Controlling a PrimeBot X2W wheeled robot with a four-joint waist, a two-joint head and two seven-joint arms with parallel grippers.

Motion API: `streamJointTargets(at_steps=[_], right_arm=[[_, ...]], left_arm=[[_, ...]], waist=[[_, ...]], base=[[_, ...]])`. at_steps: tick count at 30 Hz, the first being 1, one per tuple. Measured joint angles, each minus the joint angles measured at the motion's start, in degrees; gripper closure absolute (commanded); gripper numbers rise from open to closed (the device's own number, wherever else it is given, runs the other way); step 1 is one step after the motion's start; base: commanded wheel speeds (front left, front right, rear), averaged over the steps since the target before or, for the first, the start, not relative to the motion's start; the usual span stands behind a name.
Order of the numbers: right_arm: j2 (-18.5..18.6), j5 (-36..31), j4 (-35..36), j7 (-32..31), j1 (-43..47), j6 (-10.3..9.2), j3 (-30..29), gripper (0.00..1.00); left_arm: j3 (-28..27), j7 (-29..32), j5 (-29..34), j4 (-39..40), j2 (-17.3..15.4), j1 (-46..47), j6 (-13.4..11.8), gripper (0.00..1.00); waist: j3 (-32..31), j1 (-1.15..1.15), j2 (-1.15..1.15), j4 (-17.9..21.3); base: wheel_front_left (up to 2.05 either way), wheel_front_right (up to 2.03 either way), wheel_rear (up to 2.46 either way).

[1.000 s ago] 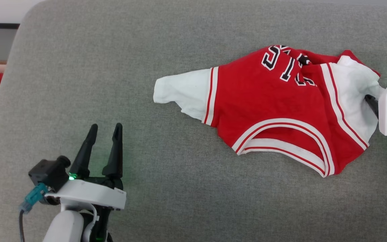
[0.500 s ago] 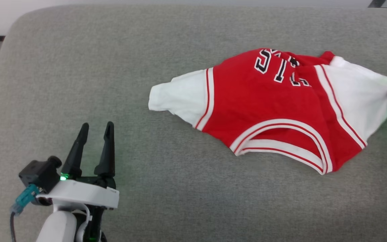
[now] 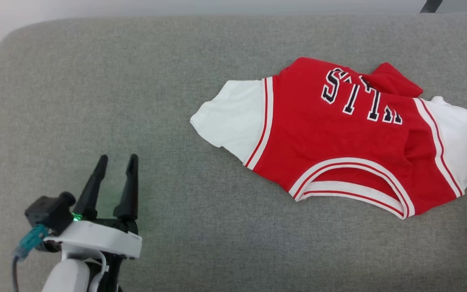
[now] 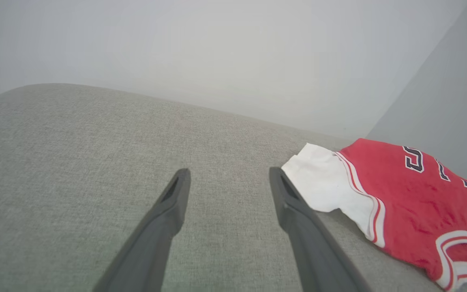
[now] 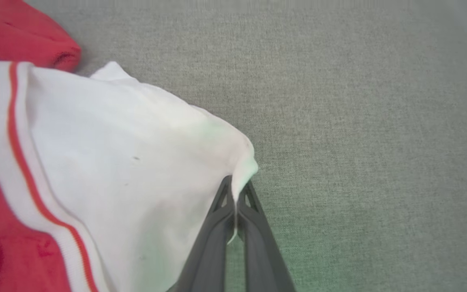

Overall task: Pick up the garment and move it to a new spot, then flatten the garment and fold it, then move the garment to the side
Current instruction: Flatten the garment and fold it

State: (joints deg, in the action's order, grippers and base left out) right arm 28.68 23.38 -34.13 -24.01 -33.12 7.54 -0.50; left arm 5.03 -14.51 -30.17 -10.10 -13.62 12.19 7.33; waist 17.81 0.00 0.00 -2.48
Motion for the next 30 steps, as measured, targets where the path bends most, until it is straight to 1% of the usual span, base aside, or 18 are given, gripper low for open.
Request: streamJointTargets(at_steps=[1,2,4,7,11,14,18,21,25,28,30], right_arm=[[-0.6,-0.9,0.3,0.9,0.3,0.0,-0.8,0.55],[-1.1,-1.7,0.5,1.7,0.5,0.0,-2.0,0.01],[-2.2,-3.2,1.3,3.7,0.8,0.0,-4.1,0.0],[-3.7,-5.9,3.3,6.9,2.0,0.0,-6.9,0.0],[-6.0,-8.3,8.1,11.2,3.6,0.0,-9.6,0.0],[-8.7,-9.4,12.6,13.0,5.4,0.0,-10.6,0.0],[-12.1,-10.2,18.6,13.4,8.6,0.0,-10.8,0.0],[-13.8,-10.4,22.2,12.9,10.9,0.0,-10.9,0.0],[-15.4,-10.9,26.1,12.0,13.1,0.0,-11.5,0.0],[-16.5,-11.1,28.3,11.6,13.9,0.0,-12.0,0.0],[-17.2,-11.2,29.4,11.5,14.0,0.0,-12.2,0.0]], left_arm=[[0.5,0.6,-0.1,-0.1,-0.4,0.0,0.0,0.0],[1.2,1.3,-0.1,0.0,-1.0,0.1,0.0,0.0],[2.7,2.9,0.0,0.0,-3.0,0.9,0.0,0.0],[5.7,7.4,0.3,0.6,-7.3,4.3,0.0,0.0],[10.1,16.3,-2.1,0.9,-13.1,10.3,0.1,0.0],[13.9,26.3,-7.3,-0.4,-15.7,14.6,0.1,0.0],[16.6,41.2,-16.0,-4.4,-16.4,19.0,0.1,0.0],[17.9,50.4,-19.3,-8.2,-16.5,22.3,-0.1,0.0],[20.1,57.0,-19.6,-11.7,-15.7,26.6,-0.9,0.0],[21.0,58.8,-19.4,-14.6,-14.5,29.0,-1.8,0.0],[21.2,59.3,-19.2,-16.8,-14.0,30.4,-1.8,0.0]], waist=[[-0.2,0.0,0.0,0.0],[-0.5,0.0,0.0,0.1],[-1.0,0.0,0.0,0.1],[-2.0,0.0,0.0,0.1],[-3.0,0.0,0.0,0.8],[-3.3,0.0,0.0,2.1],[-3.4,0.0,0.0,4.2],[-3.4,0.0,0.0,6.0],[-2.9,0.0,0.0,8.3],[-2.1,0.0,0.0,10.0],[-1.5,0.0,0.0,11.1]], base=[[0.0,0.0,0.0],[0.0,0.0,0.0],[0.0,0.0,0.0],[0.0,0.0,0.0],[0.0,0.0,0.0],[0.0,0.0,0.0],[0.0,0.0,0.0],[0.0,0.0,0.0],[0.0,0.0,0.0],[0.0,0.0,0.0],[0.0,0.0,0.0]])
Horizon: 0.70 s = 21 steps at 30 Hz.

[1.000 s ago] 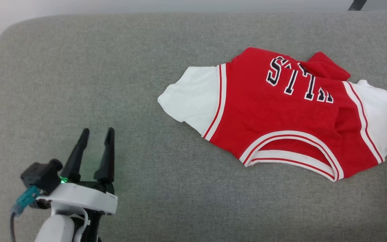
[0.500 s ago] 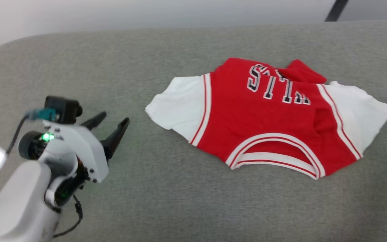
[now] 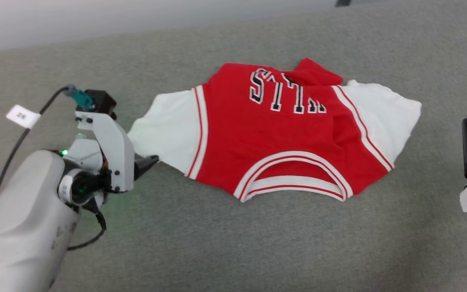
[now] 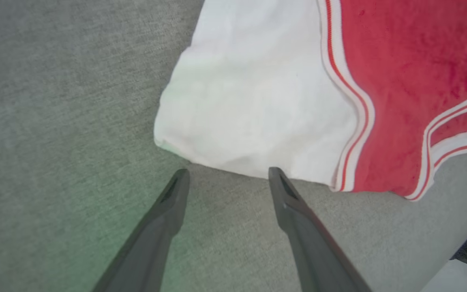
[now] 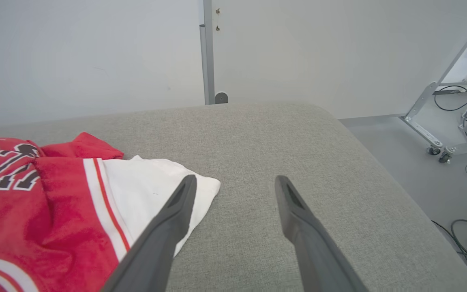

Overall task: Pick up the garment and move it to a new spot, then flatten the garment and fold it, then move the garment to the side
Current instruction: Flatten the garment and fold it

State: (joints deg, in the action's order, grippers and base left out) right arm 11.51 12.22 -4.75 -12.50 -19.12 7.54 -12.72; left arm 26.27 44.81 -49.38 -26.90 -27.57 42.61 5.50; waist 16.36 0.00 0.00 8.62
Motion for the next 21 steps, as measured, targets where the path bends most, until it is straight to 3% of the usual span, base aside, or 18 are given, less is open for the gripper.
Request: streamJointTargets(at_steps=[11,12,13,14,21], right_arm=[[-1.5,-0.2,0.4,-1.0,0.9,0.0,1.2,0.0],[-1.5,-0.1,0.0,-1.2,0.9,0.0,1.9,0.0],[-1.5,0.1,-0.4,-1.8,0.9,0.0,2.6,0.0],[-1.4,0.4,-0.9,-2.4,0.8,0.0,3.4,0.0],[2.3,2.6,-6.1,-10.7,-4.5,0.0,11.1,0.0]], left_arm=[[-0.5,2.4,-1.7,-9.4,0.2,6.4,0.4,0.0],[-0.5,2.3,-1.7,-9.8,0.3,6.8,0.6,0.52],[-0.5,2.3,-1.8,-10.1,0.3,7.2,0.6,0.95],[-0.3,2.3,-2.0,-10.4,0.2,7.6,0.9,1.0],[1.6,1.2,-2.1,-10.4,0.2,9.3,1.6,1.0]], waist=[[4.2,0.0,0.0,4.6],[4.5,0.0,0.0,4.8],[4.9,0.0,0.0,4.9],[5.2,0.0,0.0,5.0],[6.7,0.0,0.0,4.2]], base=[[0.0,0.0,0.0],[0.0,0.0,0.0],[0.0,0.0,0.0],[0.0,0.0,0.0],[0.0,0.0,0.0]])
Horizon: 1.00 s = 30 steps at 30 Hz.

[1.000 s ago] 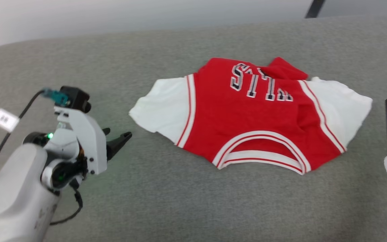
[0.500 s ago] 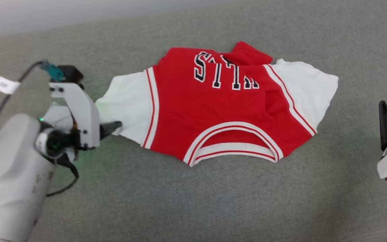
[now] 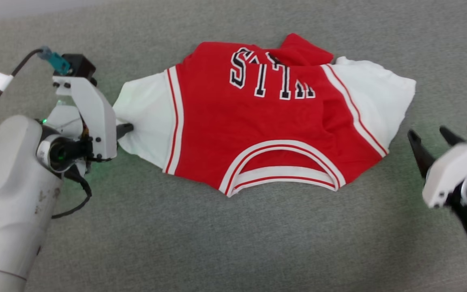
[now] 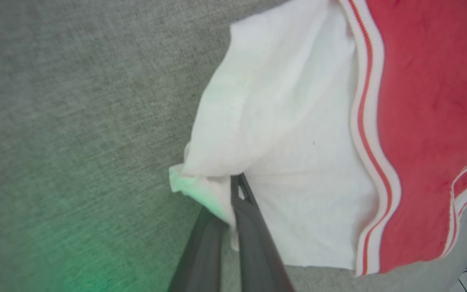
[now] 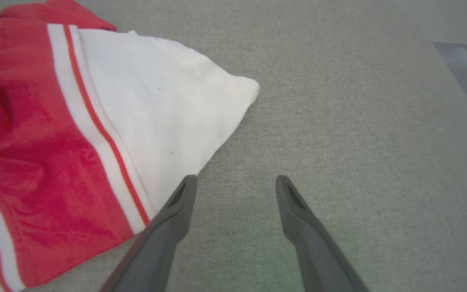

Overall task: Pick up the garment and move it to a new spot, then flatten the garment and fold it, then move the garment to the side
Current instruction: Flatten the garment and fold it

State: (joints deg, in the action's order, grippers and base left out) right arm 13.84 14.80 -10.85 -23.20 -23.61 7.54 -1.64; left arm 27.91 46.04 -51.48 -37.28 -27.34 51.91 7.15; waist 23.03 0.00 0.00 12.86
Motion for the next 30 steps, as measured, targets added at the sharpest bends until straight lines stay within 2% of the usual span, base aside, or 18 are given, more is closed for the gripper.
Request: streamJointTargets(at_steps=[7,11,17,18,19,20,30], right_arm=[[3.3,2.9,-8.9,-8.4,-10.6,0.0,2.0,0.0],[3.8,3.9,-15.5,-13.9,-15.0,0.0,2.1,0.0],[5.1,8.4,-18.9,-17.6,-18.4,-0.27,3.5,0.0],[5.5,8.9,-19.1,-17.7,-18.5,-0.27,3.9,0.51],[5.8,9.5,-19.2,-18.0,-18.7,-0.27,4.3,0.64],[6.2,10.1,-19.3,-18.1,-18.9,-0.27,4.7,1.0],[7.0,14.4,-20.2,-14.9,-19.0,-0.22,6.8,1.0]], left_arm=[[2.5,-1.7,-0.9,2.0,0.3,1.2,0.3,1.0],[4.4,-2.7,-2.1,3.7,0.6,1.8,0.3,1.0],[7.0,-4.2,-4.0,5.1,1.0,2.6,0.2,1.0],[7.4,-4.4,-4.2,5.2,1.0,2.7,0.2,1.0],[7.9,-4.7,-4.5,5.4,1.0,2.8,0.2,1.0],[8.3,-5.0,-4.6,5.6,0.9,2.8,0.2,1.0],[11.0,-9.4,-8.5,5.9,1.8,2.3,0.2,1.0]], waist=[[1.4,0.0,0.0,-1.9],[2.1,0.0,0.0,-3.1],[2.8,0.0,0.0,-4.7],[2.9,0.0,0.0,-4.9],[2.9,0.0,0.0,-5.1],[2.9,0.0,0.0,-5.2],[1.6,0.0,0.0,-6.0]], base=[[0.0,0.0,0.0],[0.0,0.0,0.0],[0.0,0.0,0.0],[0.0,0.0,0.0],[0.0,0.0,0.0],[0.0,0.0,0.0],[0.0,0.0,0.0]])
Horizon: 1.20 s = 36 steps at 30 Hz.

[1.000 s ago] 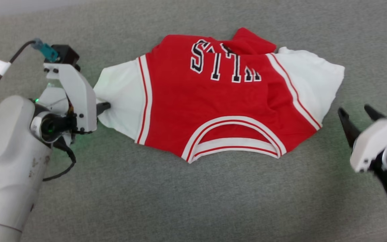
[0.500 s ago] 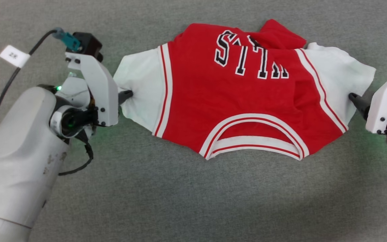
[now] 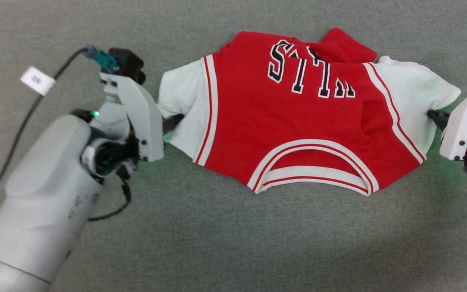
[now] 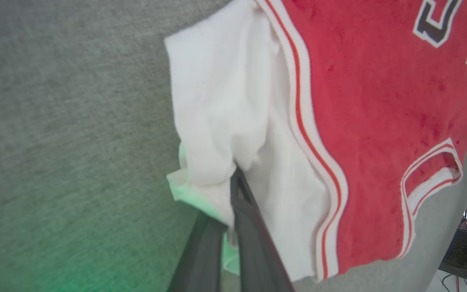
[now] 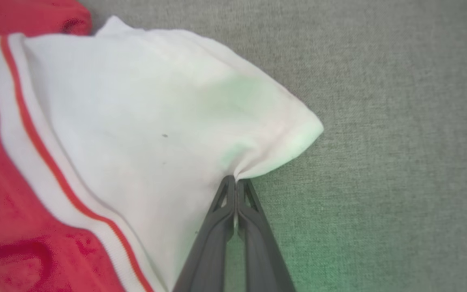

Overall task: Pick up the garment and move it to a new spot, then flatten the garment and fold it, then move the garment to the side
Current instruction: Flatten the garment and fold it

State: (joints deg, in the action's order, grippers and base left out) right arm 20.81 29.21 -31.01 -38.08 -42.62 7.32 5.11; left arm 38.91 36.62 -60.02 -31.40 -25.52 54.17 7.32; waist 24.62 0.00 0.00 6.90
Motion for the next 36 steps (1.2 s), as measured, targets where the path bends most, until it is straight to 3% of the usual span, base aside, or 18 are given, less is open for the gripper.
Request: streamJointTargets(at_steps=[6,12,18,25,30,36], right_arm=[[-0.5,3.3,2.1,6.0,-1.5,0.04,-3.2,1.0],[-2.7,1.2,1.3,12.2,-10.6,0.04,-9.2,1.0],[-9.4,-1.7,-5.4,18.3,-25.2,0.04,-19.6,1.0],[-13.5,-8.6,-13.9,29.1,-45.4,0.04,-32.8,1.0],[-14.6,-11.9,-18.1,35.2,-56.4,0.05,-38.0,1.0],[-13.6,-13.1,-21.1,34.4,-58.3,0.05,-36.4,1.0]], left_arm=[[-2.6,-6.6,-4.5,1.6,0.8,-0.4,0.1,1.0],[-9.2,-8.8,-11.2,-0.1,1.1,4.9,0.1,1.0],[-16.1,-12.1,-15.2,-6.3,3.2,16.3,-2.4,1.0],[-23.7,-25.5,-16.0,-16.2,6.7,33.9,-4.4,1.0],[-27.0,-35.0,-15.8,-21.4,8.1,44.5,-2.9,1.0],[-27.0,-31.3,-17.9,-24.1,9.0,46.0,-0.4,1.0]], waist=[[-1.5,0.0,0.0,-1.7],[-2.6,0.0,0.0,-4.2],[-1.2,0.0,0.0,-6.2],[3.2,0.0,0.0,-7.1],[5.4,0.0,0.0,-7.7],[4.0,0.0,0.0,-8.4]], base=[[0.0,0.0,0.0],[0.0,0.0,0.0],[0.0,0.0,0.0],[0.0,0.0,0.0],[0.0,0.0,0.0],[0.0,0.0,0.0]])
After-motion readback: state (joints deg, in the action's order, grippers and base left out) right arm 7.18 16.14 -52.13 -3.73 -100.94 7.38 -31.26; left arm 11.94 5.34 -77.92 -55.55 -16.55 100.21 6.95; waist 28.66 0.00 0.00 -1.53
